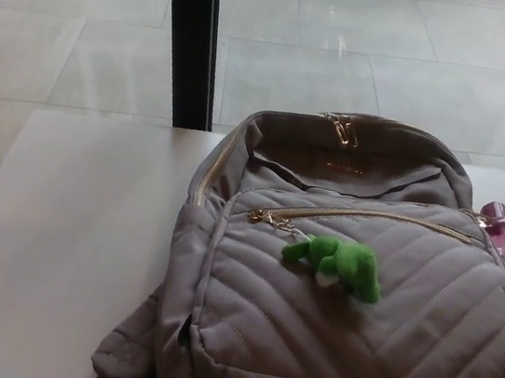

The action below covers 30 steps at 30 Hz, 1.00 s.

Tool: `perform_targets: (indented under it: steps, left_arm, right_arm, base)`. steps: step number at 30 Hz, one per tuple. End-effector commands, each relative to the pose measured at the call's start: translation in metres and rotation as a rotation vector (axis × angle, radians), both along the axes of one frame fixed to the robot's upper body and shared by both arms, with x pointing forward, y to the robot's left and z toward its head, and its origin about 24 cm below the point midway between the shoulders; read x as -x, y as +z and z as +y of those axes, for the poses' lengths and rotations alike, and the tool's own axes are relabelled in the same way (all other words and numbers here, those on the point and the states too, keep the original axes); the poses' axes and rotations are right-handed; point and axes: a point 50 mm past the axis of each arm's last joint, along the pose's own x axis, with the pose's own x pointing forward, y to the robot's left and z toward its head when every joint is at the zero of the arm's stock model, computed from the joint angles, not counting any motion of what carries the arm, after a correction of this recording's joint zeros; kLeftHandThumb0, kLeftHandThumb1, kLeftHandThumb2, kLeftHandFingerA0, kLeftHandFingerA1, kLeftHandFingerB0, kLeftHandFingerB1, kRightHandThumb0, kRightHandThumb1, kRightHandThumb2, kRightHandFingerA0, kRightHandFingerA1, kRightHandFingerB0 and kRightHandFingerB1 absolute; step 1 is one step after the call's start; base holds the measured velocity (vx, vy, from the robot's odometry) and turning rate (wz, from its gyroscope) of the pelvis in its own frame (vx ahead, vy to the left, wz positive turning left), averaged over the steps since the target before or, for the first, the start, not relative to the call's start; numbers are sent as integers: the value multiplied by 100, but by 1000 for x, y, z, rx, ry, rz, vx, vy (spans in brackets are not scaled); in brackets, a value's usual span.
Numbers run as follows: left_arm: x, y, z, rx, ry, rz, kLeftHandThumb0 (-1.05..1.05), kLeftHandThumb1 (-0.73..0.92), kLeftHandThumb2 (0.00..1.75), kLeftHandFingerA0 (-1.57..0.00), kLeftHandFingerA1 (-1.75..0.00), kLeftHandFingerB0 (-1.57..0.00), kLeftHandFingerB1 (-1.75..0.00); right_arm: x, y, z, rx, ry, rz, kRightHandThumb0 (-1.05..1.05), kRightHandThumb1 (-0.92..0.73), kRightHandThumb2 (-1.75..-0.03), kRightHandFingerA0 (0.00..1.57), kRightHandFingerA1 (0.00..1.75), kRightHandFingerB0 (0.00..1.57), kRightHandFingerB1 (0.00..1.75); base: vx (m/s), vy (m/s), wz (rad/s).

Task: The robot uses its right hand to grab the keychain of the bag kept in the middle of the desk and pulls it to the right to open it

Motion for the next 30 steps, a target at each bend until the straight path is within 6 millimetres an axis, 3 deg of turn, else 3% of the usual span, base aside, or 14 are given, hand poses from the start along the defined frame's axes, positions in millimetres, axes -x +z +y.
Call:
perform_targets:
  steps: [1, 2, 8, 10, 11, 12, 13, 15, 16, 17, 18, 19, 29, 30]
  left_arm:
    - [-2, 4, 3, 41, -21, -24, -62, 70, 61, -59, -56, -50, -42]
    - [-3, 5, 3, 43, -29, -26, -64, 71, 61, -61, -59, -48, -42]
    - [-6, 7, 3, 72, -44, -66, -62, 72, 62, -44, -51, -50, -42]
    - [-4, 7, 3, 84, -38, -78, -62, 72, 62, -40, -51, -49, -43]
    - [-4, 7, 3, 84, -39, -77, -61, 73, 62, -44, -53, -49, -43]
    - [-4, 7, 3, 81, -52, -75, -64, 61, 101, -34, -59, -42, -57]
    - [-4, 8, 3, 80, -57, -75, -64, 61, 101, -34, -59, -42, -57]
    - [-4, 7, 3, 81, -54, -73, -62, 74, 62, -41, -50, -49, -43]
    - [-4, 8, 3, 91, -51, -82, -62, 75, 62, -37, -52, -47, -44]
    - [-3, 8, 4, 85, -44, -80, -66, 62, 102, -36, -60, -40, -57]
    - [-3, 8, 4, 85, -44, -80, -66, 62, 102, -36, -60, -40, -57]
    - [-3, 8, 5, 76, -49, -75, -64, 79, 63, -47, -60, -40, -43]
    - [-4, 8, 4, 88, -50, -74, -64, 78, 63, -45, -56, -41, -44]
    - [-4, 8, 4, 84, -58, -70, -63, 61, 98, -48, -68, -37, -56]
  right_arm:
    - [-95, 104, 67, 133, 218, -352, -64, -59, -59, 77, 56, 34, 32]
    - [-99, 107, 74, 133, 247, -368, -73, -53, -82, 63, 55, 29, 42]
    - [-144, 145, 150, -33, 561, -542, -66, -48, -82, 55, 65, 29, 46]
    - [-144, 151, 164, -56, 626, -544, -62, -57, -58, 59, 56, 32, 34]
    - [-144, 153, 168, -50, 651, -544, -68, -49, -84, 55, 64, 29, 48]
    - [-146, 156, 194, -48, 774, -535, -66, -48, -82, 56, 65, 30, 48]
    - [-147, 157, 203, -51, 810, -531, -66, -48, -82, 56, 65, 30, 48]
    - [-148, 155, 213, -6, 857, -493, -68, -49, -84, 53, 62, 28, 47]
    - [-151, 152, 222, -8, 894, -463, -60, -58, -58, 54, 56, 34, 35]
    - [-154, 149, 232, -27, 947, -444, -62, -56, -57, 49, 57, 36, 35]
    - [-154, 149, 232, -28, 946, -443, -62, -56, -57, 49, 57, 36, 35]
    - [-156, 147, 244, 50, 1008, -395, -66, -55, -58, 54, 49, 46, 34]
    - [-163, 136, 274, 165, 1124, -262, -55, -53, -57, 61, 68, 59, 41]
    - [-164, 136, 275, 167, 1131, -254, -53, -54, -57, 60, 69, 58, 41]
  base:
    - [0, 0, 0]
    - [0, 0, 0]
    - [0, 0, 0]
    - [0, 0, 0]
    - [0, 0, 0]
    - [0, 0, 0]
    - [0, 0, 0]
    - [0, 0, 0]
    - [0, 0, 0]
    - [0, 0, 0]
    - [0, 0, 0]
    - [0, 0, 0]
    - [0, 0, 0]
    - [0, 0, 0]
